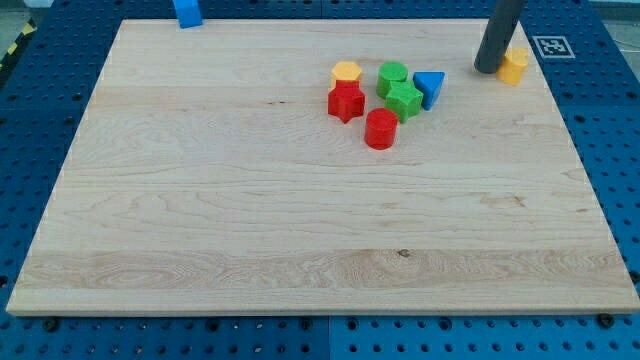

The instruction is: Push the yellow heart into the group of blocks

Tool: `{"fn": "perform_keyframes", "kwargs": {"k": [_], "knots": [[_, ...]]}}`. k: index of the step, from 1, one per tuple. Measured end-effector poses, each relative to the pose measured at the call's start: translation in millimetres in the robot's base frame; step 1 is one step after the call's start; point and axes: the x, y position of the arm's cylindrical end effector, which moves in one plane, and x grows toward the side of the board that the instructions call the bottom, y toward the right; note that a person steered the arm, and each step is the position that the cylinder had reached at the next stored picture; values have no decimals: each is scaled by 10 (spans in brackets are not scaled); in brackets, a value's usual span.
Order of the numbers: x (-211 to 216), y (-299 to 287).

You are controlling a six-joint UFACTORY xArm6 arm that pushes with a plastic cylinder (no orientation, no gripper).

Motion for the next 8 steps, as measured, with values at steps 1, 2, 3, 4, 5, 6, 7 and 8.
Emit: {"fn": "perform_keyframes", "kwargs": {"k": [1, 2, 3, 4, 5, 6, 7, 8], "knots": [[-271, -102], [-431, 101], [-28, 227], [610, 223], [712, 113], [401, 24], [81, -11], [-164, 315]]}}
